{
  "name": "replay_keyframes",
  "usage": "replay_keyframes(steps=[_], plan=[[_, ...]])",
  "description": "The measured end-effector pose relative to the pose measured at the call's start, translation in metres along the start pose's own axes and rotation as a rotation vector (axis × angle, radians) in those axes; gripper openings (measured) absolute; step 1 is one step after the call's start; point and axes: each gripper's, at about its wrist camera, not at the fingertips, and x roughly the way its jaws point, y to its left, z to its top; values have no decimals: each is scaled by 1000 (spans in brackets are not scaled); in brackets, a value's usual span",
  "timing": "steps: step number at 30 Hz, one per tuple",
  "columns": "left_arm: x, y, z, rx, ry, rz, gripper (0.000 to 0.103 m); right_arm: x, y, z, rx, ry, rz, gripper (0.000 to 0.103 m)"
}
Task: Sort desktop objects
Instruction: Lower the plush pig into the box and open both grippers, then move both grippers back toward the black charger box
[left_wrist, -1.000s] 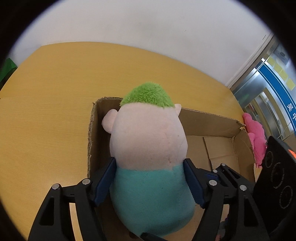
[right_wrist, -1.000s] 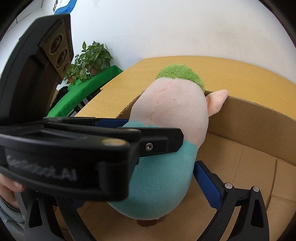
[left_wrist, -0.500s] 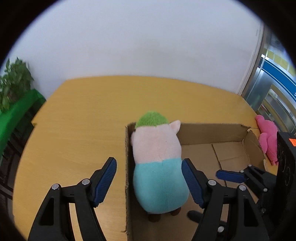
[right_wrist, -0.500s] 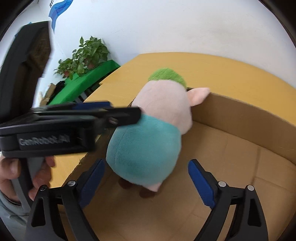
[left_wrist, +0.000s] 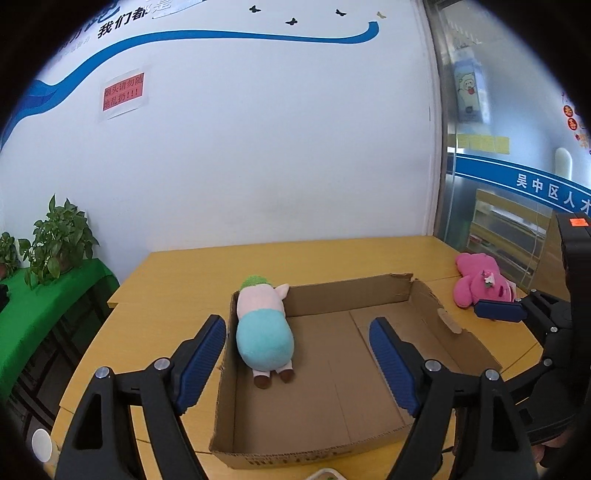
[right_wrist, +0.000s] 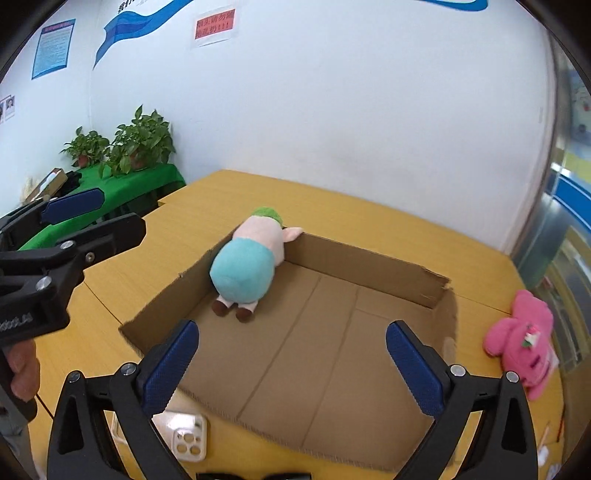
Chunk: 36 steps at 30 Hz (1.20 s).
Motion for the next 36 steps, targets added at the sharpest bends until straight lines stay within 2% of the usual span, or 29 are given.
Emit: replay_keyframes(steps=[4, 7, 8, 9, 10, 11, 12, 14, 15, 16, 17, 18, 19, 22, 29, 36], plan=[[-25, -19, -13, 38, -27, 28, 80, -36, -3, -19, 45, -40, -29, 103], [-39, -25, -19, 30, -55, 32, 79, -54, -8, -31, 76, -66, -46, 103], [-42, -25, -21, 19, -63, 17, 74, -58, -8, -33, 73, -68, -45, 102], [-47, -30, -24, 16, -68, 2, 47, -62, -8, -37, 71, -72, -41, 91], [-46, -31, -25, 16, -50, -10, 12, -63, -8, -41, 72, -66, -32, 79], [-43, -33, -27, 11, -18, -19, 2, -62, -8, -44, 74, -52, -27, 50], [-41, -34, -29, 3, 5, -25, 3, -62, -9, -47, 78, -39, -24, 37], [-38, -36, -34, -9, 30, -52, 3, -60, -11, -54, 94, -32, -13, 39], [-39, -38, -36, -11, 31, -68, 4, -63, -14, -57, 105, -36, -11, 49], [-40, -39, -38, -15, 32, -71, 19, -65, -16, -60, 113, -38, -12, 61], [-41, -40, -40, -19, 35, -61, 31, -67, -18, -63, 119, -39, -19, 92], [-41, -41, -42, -20, 34, -48, 63, -71, -20, -65, 121, -54, -28, 102], [-44, -43, -43, -20, 25, -37, 82, -75, -21, -68, 119, -66, -33, 103], [-52, -46, -47, -24, -11, -37, 82, -82, -26, -74, 107, -75, -41, 103], [-53, -47, -59, -48, 13, -55, 82, -79, -39, -91, 144, -48, -5, 103], [-39, -59, -82, -46, 108, -79, 82, -71, -54, -106, 157, -14, 18, 103]])
